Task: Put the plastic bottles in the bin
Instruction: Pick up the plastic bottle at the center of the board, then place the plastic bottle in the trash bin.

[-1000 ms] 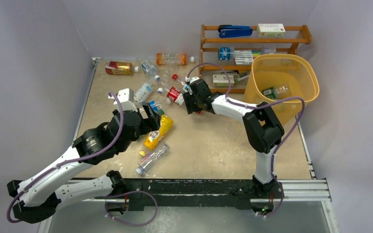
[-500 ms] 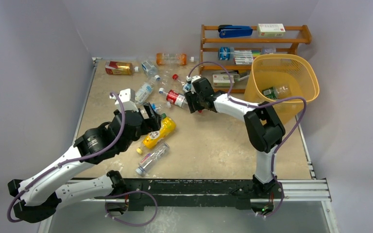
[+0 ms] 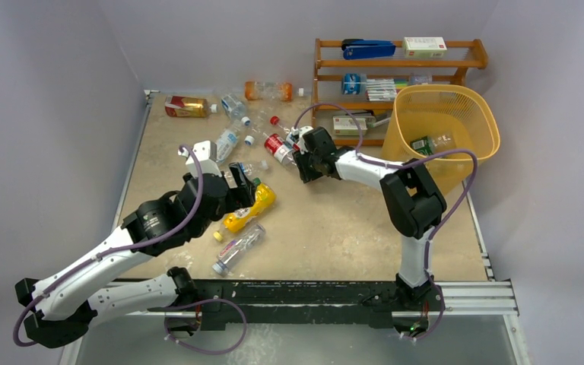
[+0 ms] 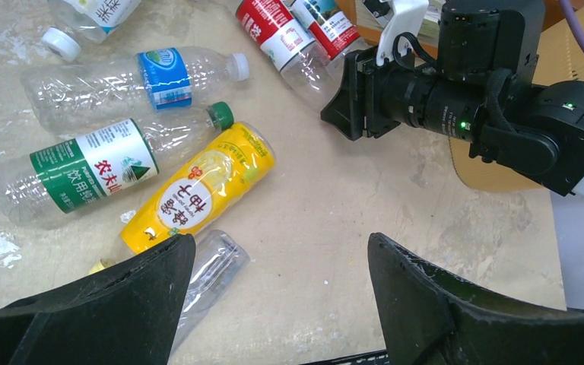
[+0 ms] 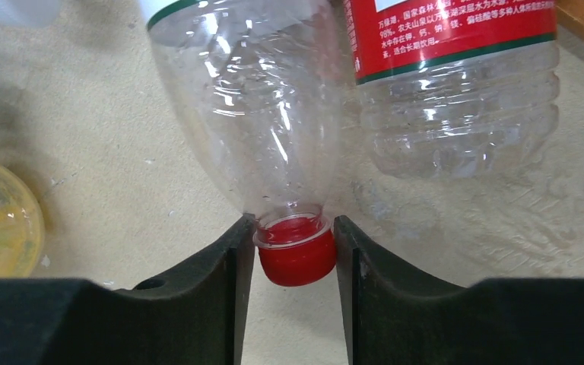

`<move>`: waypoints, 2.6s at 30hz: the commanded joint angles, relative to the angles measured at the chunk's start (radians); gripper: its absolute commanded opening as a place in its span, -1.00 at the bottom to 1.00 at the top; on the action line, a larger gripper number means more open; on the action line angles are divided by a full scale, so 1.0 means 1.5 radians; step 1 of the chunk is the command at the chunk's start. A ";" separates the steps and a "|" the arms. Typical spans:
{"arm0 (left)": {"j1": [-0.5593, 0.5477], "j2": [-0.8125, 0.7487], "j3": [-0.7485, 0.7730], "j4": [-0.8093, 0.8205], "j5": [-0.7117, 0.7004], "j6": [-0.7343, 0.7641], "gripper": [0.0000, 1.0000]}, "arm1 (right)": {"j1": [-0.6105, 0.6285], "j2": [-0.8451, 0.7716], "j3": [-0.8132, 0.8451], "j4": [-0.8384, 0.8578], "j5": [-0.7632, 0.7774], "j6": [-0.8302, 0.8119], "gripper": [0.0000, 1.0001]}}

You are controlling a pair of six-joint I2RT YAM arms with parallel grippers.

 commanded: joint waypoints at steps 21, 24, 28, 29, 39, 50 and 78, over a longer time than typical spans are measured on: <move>0.001 -0.002 0.013 -0.002 -0.015 -0.013 0.66 | -0.002 -0.449 -0.005 -0.141 0.028 0.061 -0.51; 0.001 0.002 0.008 0.006 -0.010 -0.013 0.66 | -0.001 -0.502 0.041 -0.216 0.051 0.087 -0.51; 0.001 0.003 -0.006 0.024 -0.002 -0.013 0.66 | -0.003 -0.539 0.120 -0.309 0.144 0.107 -0.52; 0.001 0.004 -0.010 0.027 -0.001 -0.013 0.66 | -0.006 -0.545 0.133 -0.331 0.173 0.114 -0.52; 0.001 0.030 -0.018 0.052 0.014 -0.003 0.67 | -0.183 -0.573 0.156 -0.392 0.226 0.110 -0.50; 0.001 0.028 -0.016 0.055 0.016 -0.004 0.67 | -0.367 -0.534 0.158 -0.358 0.116 0.061 -0.50; 0.001 0.238 -0.040 0.005 0.037 0.074 0.82 | -0.402 -0.606 0.098 -0.282 -0.279 0.092 0.79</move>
